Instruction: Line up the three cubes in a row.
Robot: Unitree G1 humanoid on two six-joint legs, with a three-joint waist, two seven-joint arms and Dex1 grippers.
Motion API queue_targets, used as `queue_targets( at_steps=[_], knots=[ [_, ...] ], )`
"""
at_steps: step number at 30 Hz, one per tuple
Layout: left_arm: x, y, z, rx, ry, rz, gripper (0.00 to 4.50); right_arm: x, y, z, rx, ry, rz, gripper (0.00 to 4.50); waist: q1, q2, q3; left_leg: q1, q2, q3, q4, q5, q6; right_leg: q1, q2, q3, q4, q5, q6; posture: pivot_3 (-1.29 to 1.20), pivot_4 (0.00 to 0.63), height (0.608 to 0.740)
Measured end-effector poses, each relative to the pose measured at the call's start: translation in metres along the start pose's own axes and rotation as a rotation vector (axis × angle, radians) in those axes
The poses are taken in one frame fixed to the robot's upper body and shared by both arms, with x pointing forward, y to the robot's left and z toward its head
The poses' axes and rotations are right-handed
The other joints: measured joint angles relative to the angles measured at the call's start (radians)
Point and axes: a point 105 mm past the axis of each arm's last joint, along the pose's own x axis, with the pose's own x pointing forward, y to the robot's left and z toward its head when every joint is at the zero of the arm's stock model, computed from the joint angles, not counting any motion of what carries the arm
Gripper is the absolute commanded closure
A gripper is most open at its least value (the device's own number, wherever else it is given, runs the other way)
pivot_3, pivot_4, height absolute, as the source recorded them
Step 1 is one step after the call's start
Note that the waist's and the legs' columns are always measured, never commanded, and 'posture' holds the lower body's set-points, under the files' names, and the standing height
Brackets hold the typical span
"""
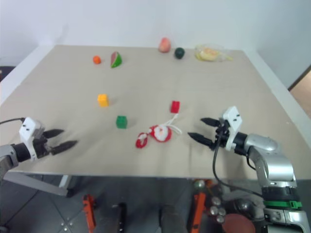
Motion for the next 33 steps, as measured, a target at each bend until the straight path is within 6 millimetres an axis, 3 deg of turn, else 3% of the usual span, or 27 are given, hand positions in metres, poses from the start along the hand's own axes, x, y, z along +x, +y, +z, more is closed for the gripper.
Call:
queue_targets(
  at_steps=[3,7,9,12,16,20,29,33],
  knots=[
    [0.005,-0.006,0.004,0.025,-0.004,-0.052,0.14,0.001,0.003,0.002,-0.008,0.018,0.039,0.0,0.0,0.001,0.0,0.0,0.0,0.001,0.001,0.0,0.0,0.0,0.0,0.001,0.0,0.001,0.0,0.0,0.15,0.74],
    [0.035,-0.045,0.058,0.242,-0.107,-0.319,0.14,0.033,0.029,0.052,-0.184,-0.022,0.282,0.0,0.0,0.0,0.001,0.0,0.0,0.001,0.002,0.003,0.0,0.0,0.001,0.001,0.0,0.005,0.0,0.0,0.15,0.74],
    [0.037,-0.059,0.071,0.316,-0.136,-0.395,0.14,0.039,0.034,0.059,-0.237,-0.018,0.338,0.0,0.0,-0.002,-0.001,0.002,0.0,0.001,0.002,0.002,-0.001,0.002,0.0,0.001,0.0,0.003,0.001,0.0,0.15,0.74],
    [0.045,-0.076,0.061,0.318,-0.107,-0.488,0.14,0.049,0.034,0.043,-0.203,0.033,0.389,0.0,-0.001,-0.002,-0.001,-0.001,0.0,0.002,0.002,0.002,-0.001,-0.001,0.001,0.002,0.0,0.002,0.002,0.0,0.15,0.74],
    [0.05,-0.096,0.06,0.345,-0.119,-0.573,0.14,0.06,0.035,0.043,-0.233,0.057,0.447,0.0,0.0,-0.001,0.0,-0.003,0.0,0.002,0.002,0.001,-0.001,-0.003,0.002,0.003,0.002,0.005,0.006,0.0,0.15,0.74],
    [0.055,-0.106,0.06,0.359,-0.123,-0.597,0.14,0.075,0.034,0.043,-0.296,0.073,0.485,0.0,-0.001,-0.001,0.0,-0.003,0.001,0.002,0.002,0.001,-0.001,-0.003,0.003,0.003,0.003,0.004,0.007,0.0,0.15,0.74],
    [0.058,-0.118,0.051,0.353,-0.123,-0.592,0.14,0.103,0.048,0.006,-0.339,0.173,0.591,0.0,-0.001,-0.001,0.0,-0.002,0.001,0.002,0.004,0.001,-0.001,-0.002,0.003,0.004,0.003,0.004,0.005,0.0,0.15,0.74],
    [0.06,-0.119,0.053,0.344,-0.143,-0.566,0.08,0.115,0.047,-0.001,-0.358,0.178,0.565,1.13,-0.001,-0.001,0.0,-0.001,0.001,0.002,0.005,0.002,-0.001,-0.001,0.003,0.004,0.004,0.004,0.005,0.0,0.15,0.74]
  ],
)
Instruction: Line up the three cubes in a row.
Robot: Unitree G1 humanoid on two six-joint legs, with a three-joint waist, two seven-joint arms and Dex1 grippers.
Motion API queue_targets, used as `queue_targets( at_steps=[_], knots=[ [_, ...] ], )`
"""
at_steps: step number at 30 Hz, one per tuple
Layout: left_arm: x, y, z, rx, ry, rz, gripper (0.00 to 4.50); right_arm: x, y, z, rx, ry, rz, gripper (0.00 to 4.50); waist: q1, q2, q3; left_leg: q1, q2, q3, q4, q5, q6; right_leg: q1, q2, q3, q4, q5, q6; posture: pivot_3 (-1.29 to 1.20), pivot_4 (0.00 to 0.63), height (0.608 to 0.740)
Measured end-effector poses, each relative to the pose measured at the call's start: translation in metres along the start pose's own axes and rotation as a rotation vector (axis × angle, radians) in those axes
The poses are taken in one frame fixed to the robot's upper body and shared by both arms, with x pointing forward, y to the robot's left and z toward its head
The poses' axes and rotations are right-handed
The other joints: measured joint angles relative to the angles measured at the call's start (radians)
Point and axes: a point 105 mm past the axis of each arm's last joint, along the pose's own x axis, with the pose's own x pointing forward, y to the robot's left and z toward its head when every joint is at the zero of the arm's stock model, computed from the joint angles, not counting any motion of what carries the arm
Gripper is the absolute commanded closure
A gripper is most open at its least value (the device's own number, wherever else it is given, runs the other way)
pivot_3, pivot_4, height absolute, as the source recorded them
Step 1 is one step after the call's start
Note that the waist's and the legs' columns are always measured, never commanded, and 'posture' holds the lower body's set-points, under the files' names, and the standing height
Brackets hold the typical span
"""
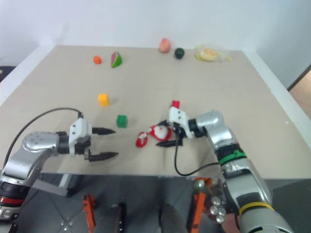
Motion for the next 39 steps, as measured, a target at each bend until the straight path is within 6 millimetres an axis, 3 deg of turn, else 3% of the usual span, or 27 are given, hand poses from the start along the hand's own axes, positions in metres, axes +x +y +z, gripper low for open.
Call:
queue_targets(
  at_steps=[4,5,10,15,16,18,21,23,25,27,30,31,35,39],
  knots=[
    [0.005,0.001,0.004,0.007,-0.025,0.034,0.08,0.003,-0.003,-0.001,0.013,-0.011,-0.011,2.43,0.0,0.0,0.0,0.002,0.0,0.0,0.0,0.0,0.0,0.002,0.0,0.0,0.0,0.0,0.0,0.0,0.15,0.74],
    [0.005,0.001,0.004,0.008,-0.026,0.038,0.08,0.003,-0.003,-0.002,0.018,-0.013,-0.012,2.94,0.0,0.0,0.0,0.002,0.0,0.0,0.0,0.0,0.0,0.002,0.0,0.0,0.001,0.0,0.0,0.0,0.15,0.74],
    [0.009,0.003,0.005,0.005,-0.042,0.059,0.08,-0.001,-0.001,-0.004,0.038,-0.035,-0.029,4.43,0.0,0.0,0.0,0.002,0.0,0.0,0.0,0.0,0.0,0.003,0.0,0.0,0.001,0.0,0.001,0.0,0.15,0.74],
    [0.017,0.003,0.012,0.022,-0.064,0.043,0.08,-0.021,0.009,-0.012,0.093,-0.033,-0.048,4.43,0.007,0.0,0.0,0.002,-0.002,-0.002,0.001,0.0,0.0,0.005,0.0,0.0,0.001,0.0,0.003,0.0,0.15,0.74],
    [0.021,0.003,0.015,0.025,-0.081,0.037,0.08,-0.046,0.012,-0.018,0.138,-0.022,-0.086,4.43,0.008,0.001,0.001,0.002,-0.002,-0.001,0.002,0.0,0.0,0.005,-0.001,0.001,0.001,-0.003,0.002,0.0,0.15,0.74],
    [0.023,0.003,0.016,0.025,-0.085,0.032,0.08,-0.058,0.01,-0.018,0.147,-0.025,-0.119,4.43,0.004,0.001,0.001,0.002,-0.002,-0.001,0.002,0.0,0.0,0.005,-0.001,0.001,0.001,-0.003,0.002,0.0,0.15,0.74],
    [0.029,0.003,0.02,0.027,-0.103,0.018,0.08,-0.103,-0.006,-0.02,0.151,0.006,-0.299,4.43,0.004,0.003,0.002,0.003,-0.002,-0.001,0.004,0.0,0.0,0.006,-0.001,0.001,0.001,-0.001,0.001,0.0,0.15,0.74],
    [0.032,0.003,0.018,0.012,-0.111,0.017,0.08,-0.145,-0.033,-0.029,0.139,0.07,-0.56,4.43,0.0,0.003,0.002,0.005,-0.002,0.0,0.005,0.0,0.0,0.007,-0.001,0.002,0.001,-0.001,0.001,0.0,0.15,0.74],
    [0.034,0.003,0.016,0.002,-0.111,0.012,0.08,-0.175,-0.053,-0.035,0.128,0.121,-0.779,4.43,-0.004,0.003,0.002,0.007,-0.002,0.001,0.005,0.0,0.0,0.007,-0.001,0.002,0.001,0.0,0.0,0.0,0.15,0.74],
    [0.036,0.002,0.017,0.001,-0.118,0.007,0.08,-0.194,-0.069,-0.045,0.141,0.167,-0.958,4.43,-0.008,0.003,0.002,0.008,-0.002,0.001,0.005,0.0,0.0,0.007,-0.001,0.003,0.001,0.001,0.0,0.0,0.15,0.74],
    [0.038,0.003,0.017,-0.004,-0.12,0.008,0.08,-0.199,-0.081,-0.057,0.162,0.201,-1.111,4.43,-0.014,0.003,0.002,0.008,-0.002,0.002,0.005,0.0,0.0,0.008,-0.001,0.004,0.001,0.001,0.0,0.0,0.15,0.74],
    [0.04,0.003,0.017,-0.005,-0.123,0.007,0.08,-0.196,-0.084,-0.062,0.175,0.207,-1.15,3.71,-0.016,0.003,0.002,0.007,-0.002,0.002,0.005,0.0,0.001,0.008,-0.001,0.005,0.001,0.001,0.001,0.0,0.15,0.74],
    [0.042,0.002,0.018,-0.008,-0.132,0.009,0.08,-0.19,-0.094,-0.072,0.221,0.223,-1.27,2.41,-0.024,0.003,0.002,0.005,-0.003,0.002,0.005,0.0,0.001,0.007,-0.001,0.007,0.001,0.001,0.003,0.0,0.15,0.74],
    [0.042,0.003,0.018,-0.013,-0.132,0.025,0.08,-0.191,-0.104,-0.066,0.245,0.188,-1.366,1.0,-0.025,0.003,0.002,0.004,-0.004,0.001,0.005,0.0,0.001,0.007,-0.001,0.007,0.001,0.002,0.006,0.0,0.15,0.74]
  ],
)
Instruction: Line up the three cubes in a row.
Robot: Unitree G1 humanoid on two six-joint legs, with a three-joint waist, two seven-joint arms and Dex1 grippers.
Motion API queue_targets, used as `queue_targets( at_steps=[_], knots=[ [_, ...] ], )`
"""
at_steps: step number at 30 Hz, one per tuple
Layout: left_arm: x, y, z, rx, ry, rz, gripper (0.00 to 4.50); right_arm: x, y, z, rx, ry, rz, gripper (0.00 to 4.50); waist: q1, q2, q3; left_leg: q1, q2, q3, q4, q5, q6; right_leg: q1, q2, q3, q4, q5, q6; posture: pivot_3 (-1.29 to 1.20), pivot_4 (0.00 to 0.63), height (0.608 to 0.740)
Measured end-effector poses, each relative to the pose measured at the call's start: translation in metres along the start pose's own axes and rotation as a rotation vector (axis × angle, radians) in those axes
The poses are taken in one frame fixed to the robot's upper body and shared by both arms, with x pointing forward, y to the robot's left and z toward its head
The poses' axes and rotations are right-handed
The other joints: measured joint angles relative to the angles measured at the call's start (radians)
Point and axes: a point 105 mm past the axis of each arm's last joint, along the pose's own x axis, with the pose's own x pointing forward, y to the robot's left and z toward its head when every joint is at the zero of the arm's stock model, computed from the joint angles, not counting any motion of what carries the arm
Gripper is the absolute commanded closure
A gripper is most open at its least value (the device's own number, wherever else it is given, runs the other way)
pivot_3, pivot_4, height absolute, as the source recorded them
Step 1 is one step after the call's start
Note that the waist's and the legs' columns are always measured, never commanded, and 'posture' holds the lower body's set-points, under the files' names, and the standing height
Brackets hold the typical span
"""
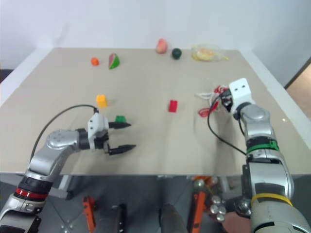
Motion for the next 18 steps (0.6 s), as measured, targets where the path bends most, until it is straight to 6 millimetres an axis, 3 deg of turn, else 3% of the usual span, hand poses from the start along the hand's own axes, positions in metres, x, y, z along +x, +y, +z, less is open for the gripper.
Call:
queue_targets(
  at_steps=[3,12,18],
  knots=[
    [-0.001,-0.003,-0.001,-0.008,0.0,0.009,0.08,0.001,-0.005,0.006,0.052,-0.027,-0.046,0.05,0.0,0.0,0.0,0.0,0.0,0.0,0.0,0.0,0.0,0.0,0.0,0.0,0.0,0.0,0.0,0.0,0.15,0.74],
    [-0.004,-0.009,-0.005,-0.044,0.002,0.045,0.08,0.006,0.009,0.014,0.132,-0.077,-0.008,0.05,-0.003,0.0,0.0,0.001,0.0,0.0,0.0,0.0,0.001,0.0,0.0,0.0,0.0,-0.001,-0.001,0.0,0.15,0.74],
    [-0.009,-0.011,-0.006,-0.073,-0.008,0.069,0.08,0.0,0.02,0.055,0.148,-0.239,0.102,0.05,-0.002,0.0,0.0,0.0,0.0,-0.001,0.0,0.0,0.001,0.001,0.0,-0.001,0.0,-0.001,0.0,0.0,0.15,0.74]
  ],
)
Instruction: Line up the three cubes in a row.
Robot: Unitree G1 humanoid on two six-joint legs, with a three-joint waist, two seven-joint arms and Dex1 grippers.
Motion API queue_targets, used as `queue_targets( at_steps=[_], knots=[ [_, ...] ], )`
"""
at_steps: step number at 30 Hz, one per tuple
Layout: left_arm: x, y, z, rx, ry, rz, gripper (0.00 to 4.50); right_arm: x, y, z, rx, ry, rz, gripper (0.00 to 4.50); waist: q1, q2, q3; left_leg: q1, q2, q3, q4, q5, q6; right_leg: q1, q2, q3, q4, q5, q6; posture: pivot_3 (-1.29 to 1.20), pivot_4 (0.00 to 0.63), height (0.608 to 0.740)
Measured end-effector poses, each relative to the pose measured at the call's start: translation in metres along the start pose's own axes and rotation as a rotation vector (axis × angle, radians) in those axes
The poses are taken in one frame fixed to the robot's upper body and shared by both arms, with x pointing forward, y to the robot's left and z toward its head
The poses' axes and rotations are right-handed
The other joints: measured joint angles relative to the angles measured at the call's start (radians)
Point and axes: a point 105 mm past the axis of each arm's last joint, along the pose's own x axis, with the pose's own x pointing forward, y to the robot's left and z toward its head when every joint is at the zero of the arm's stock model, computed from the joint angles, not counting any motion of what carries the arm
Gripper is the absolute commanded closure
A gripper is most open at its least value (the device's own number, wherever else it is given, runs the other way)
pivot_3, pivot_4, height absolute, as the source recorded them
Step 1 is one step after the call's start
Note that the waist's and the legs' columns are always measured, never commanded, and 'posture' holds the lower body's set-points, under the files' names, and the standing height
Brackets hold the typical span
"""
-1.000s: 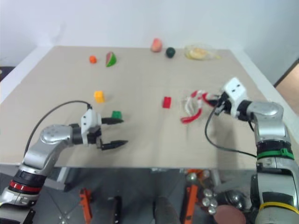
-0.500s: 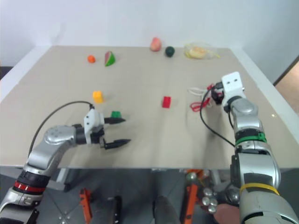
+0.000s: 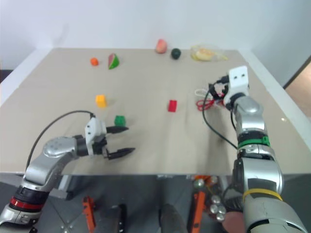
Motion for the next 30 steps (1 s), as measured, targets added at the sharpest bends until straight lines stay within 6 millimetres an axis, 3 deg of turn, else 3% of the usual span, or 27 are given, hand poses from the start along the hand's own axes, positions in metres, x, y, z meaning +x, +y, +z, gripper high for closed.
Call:
queue_targets(
  at_steps=[2,6,13,20,26,30],
  knots=[
    [-0.005,0.001,-0.001,-0.006,0.008,0.01,0.08,-0.008,0.01,0.0,-0.018,-0.008,0.055,0.05,0.003,0.0,0.0,0.0,0.0,-0.001,0.0,0.0,0.0,0.0,0.0,-0.001,0.0,-0.001,0.0,0.0,0.15,0.74],
    [-0.011,0.003,-0.003,-0.005,0.024,0.023,0.08,-0.034,0.036,-0.021,-0.016,0.061,0.192,0.05,0.008,0.001,0.0,-0.001,0.0,-0.001,-0.001,0.0,0.0,0.0,0.0,-0.001,0.0,-0.002,-0.001,0.0,0.15,0.74],
    [-0.011,0.001,-0.003,-0.011,0.015,0.019,0.08,-0.074,0.076,-0.01,0.012,0.117,0.398,0.05,0.008,0.0,0.0,0.002,0.001,0.0,0.0,0.0,0.0,0.0,0.0,-0.001,0.0,0.0,-0.003,0.0,0.15,0.74],
    [-0.003,0.009,0.011,0.021,-0.087,0.057,0.08,-0.069,0.134,-0.028,0.112,0.207,0.45,0.05,0.004,0.0,0.0,0.001,0.001,0.0,0.001,0.002,0.003,0.0,0.0,-0.001,0.0,0.002,-0.005,0.0,0.15,0.74],
    [0.005,0.025,0.029,0.001,-0.201,0.17,0.08,-0.055,0.134,-0.038,0.107,0.246,0.363,0.05,0.008,0.0,0.0,-0.002,0.0,0.0,0.002,0.002,0.003,0.0,0.0,-0.001,-0.001,0.001,-0.001,0.0,0.15,0.74],
    [0.01,0.028,0.031,-0.041,-0.226,0.209,0.08,-0.049,0.131,-0.039,0.091,0.253,0.315,0.05,0.009,0.0,0.0,-0.001,0.0,-0.001,0.001,0.002,0.003,0.0,0.0,-0.002,-0.001,0.001,0.0,0.0,0.15,0.74]
  ],
)
